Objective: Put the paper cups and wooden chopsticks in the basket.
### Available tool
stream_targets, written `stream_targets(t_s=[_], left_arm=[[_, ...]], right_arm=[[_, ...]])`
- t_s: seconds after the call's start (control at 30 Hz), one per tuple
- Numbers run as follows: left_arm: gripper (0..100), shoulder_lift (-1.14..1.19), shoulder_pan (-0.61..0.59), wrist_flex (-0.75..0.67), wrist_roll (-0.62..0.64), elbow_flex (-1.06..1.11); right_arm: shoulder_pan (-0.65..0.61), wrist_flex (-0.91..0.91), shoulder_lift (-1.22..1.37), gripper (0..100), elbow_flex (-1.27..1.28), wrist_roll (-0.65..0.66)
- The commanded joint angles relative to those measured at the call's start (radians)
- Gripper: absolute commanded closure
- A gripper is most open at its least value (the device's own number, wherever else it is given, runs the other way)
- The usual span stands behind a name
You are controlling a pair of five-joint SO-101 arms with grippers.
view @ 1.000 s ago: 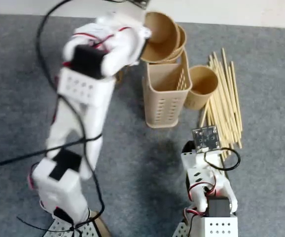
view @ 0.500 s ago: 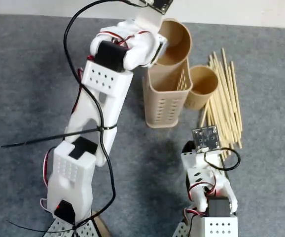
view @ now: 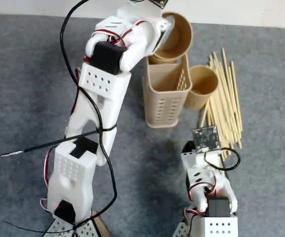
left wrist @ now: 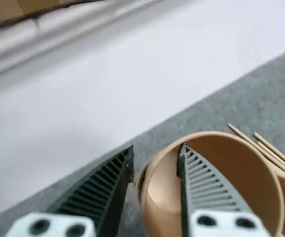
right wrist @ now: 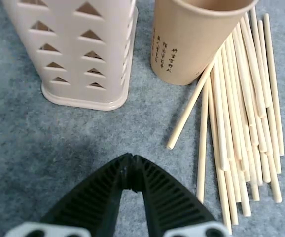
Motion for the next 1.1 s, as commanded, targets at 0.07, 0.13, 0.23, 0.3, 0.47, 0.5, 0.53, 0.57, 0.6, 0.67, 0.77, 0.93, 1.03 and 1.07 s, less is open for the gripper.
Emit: stream_targets(t_s=[0.07, 0.13, 0.23, 0.3, 0.47, 0.5, 0.53, 0.57, 0.6, 0.67, 0.77, 0.93, 1.03, 1.07], left_arm=[[86, -0.015, -0.016, -0.135, -0.028, -0.035], [88, -0.013, -0.016, -0.157, -0.068, -0.031], [88, -0.021, -0.042, -0.16, -0.074, -0.038], [88, -0.028, -0.084, -0.16, -0.074, -0.042], [88, -0.038, -0.292, -0.098, 0.049, 0.035], [88, -0.038, -0.332, -0.08, 0.084, 0.073], [87, -0.038, -0.361, -0.061, 0.11, 0.119], [86, -0.038, -0.381, -0.048, 0.121, 0.173], [85, -0.038, -0.392, -0.032, 0.123, 0.22], [81, -0.039, -0.4, 0.006, 0.123, 0.303], [78, -0.036, -0.398, 0.089, 0.123, 0.346], [78, -0.036, -0.395, 0.12, 0.123, 0.421], [78, -0.036, -0.395, 0.097, 0.121, 0.47], [78, -0.036, -0.395, 0.077, 0.123, 0.49]], right_arm=[[-0.008, -0.019, -0.013, 98.8, 0.087, 0.014], [-0.008, -0.019, -0.013, 98.8, 0.087, 0.014], [-0.008, -0.019, -0.013, 98.8, 0.087, 0.014], [-0.008, -0.019, -0.013, 98.8, 0.087, 0.014], [-0.008, -0.019, -0.013, 98.8, 0.087, 0.014], [-0.008, -0.019, -0.013, 98.8, 0.087, 0.014], [-0.008, -0.019, -0.013, 98.8, 0.087, 0.014], [-0.008, -0.019, -0.013, 98.8, 0.087, 0.014], [-0.008, -0.019, -0.013, 98.8, 0.087, 0.014], [-0.008, -0.019, -0.013, 98.8, 0.087, 0.014], [-0.008, -0.019, -0.013, 98.8, 0.087, 0.014], [-0.008, -0.019, -0.013, 98.8, 0.088, 0.014], [-0.008, -0.019, -0.013, 98.8, 0.088, 0.014], [-0.008, -0.019, -0.013, 98.8, 0.088, 0.014]])
